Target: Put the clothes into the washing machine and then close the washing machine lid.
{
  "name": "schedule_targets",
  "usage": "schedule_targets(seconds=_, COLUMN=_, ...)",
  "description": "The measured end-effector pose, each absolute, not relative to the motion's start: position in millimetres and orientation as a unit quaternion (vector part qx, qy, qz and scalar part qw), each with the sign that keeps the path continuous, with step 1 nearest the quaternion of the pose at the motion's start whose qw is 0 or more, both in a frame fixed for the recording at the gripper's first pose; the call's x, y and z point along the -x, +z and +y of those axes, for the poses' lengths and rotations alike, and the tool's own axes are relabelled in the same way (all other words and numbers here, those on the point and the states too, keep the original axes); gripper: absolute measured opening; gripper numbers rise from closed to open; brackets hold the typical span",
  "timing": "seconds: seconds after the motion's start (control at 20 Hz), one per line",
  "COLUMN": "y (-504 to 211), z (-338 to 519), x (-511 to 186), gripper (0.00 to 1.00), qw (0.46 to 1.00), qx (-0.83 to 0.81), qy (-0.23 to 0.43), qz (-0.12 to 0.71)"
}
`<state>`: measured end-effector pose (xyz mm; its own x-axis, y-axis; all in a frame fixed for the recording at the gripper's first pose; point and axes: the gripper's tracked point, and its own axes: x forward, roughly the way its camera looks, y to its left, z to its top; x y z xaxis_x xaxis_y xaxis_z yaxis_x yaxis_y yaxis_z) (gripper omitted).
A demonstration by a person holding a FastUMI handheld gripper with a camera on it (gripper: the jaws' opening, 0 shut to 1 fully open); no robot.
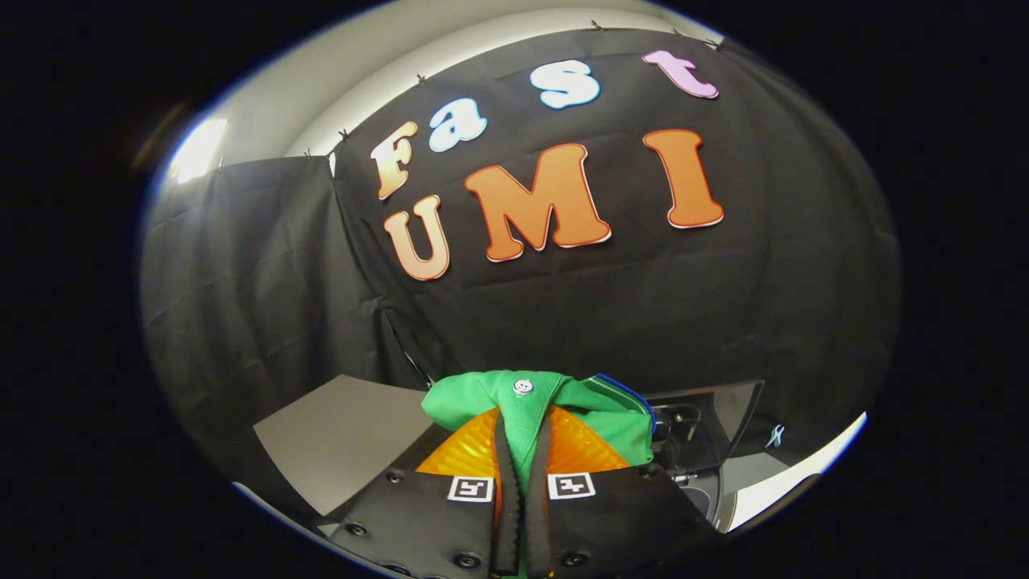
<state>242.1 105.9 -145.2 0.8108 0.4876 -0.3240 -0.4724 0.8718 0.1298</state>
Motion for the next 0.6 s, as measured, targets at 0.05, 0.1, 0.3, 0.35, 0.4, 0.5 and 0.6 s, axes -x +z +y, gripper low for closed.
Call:
schedule_targets(seconds=0.05, y=-155, z=99, x=-242, gripper=0.11, qw=0.951, qx=-0.020, qy=0.249, qz=0.184)
schedule_targets(seconds=0.1, y=-165, z=92, x=-243, gripper=0.11, qw=0.950, qx=-0.020, qy=0.246, qz=0.193)
schedule_targets(seconds=0.3, y=-209, z=72, x=-247, gripper=0.11, qw=0.945, qx=-0.021, qy=0.236, qz=0.226)
schedule_targets(seconds=0.35, y=-221, z=69, x=-247, gripper=0.11, qw=0.943, qx=-0.022, qy=0.235, qz=0.234)
schedule_targets(seconds=0.4, y=-232, z=66, x=-247, gripper=0.11, qw=0.941, qx=-0.021, qy=0.235, qz=0.241)
schedule_targets(seconds=0.5, y=-257, z=64, x=-247, gripper=0.11, qw=0.936, qx=-0.020, qy=0.237, qz=0.258)
schedule_targets(seconds=0.6, y=-282, z=64, x=-248, gripper=0.11, qw=0.930, qx=-0.017, qy=0.239, qz=0.277)
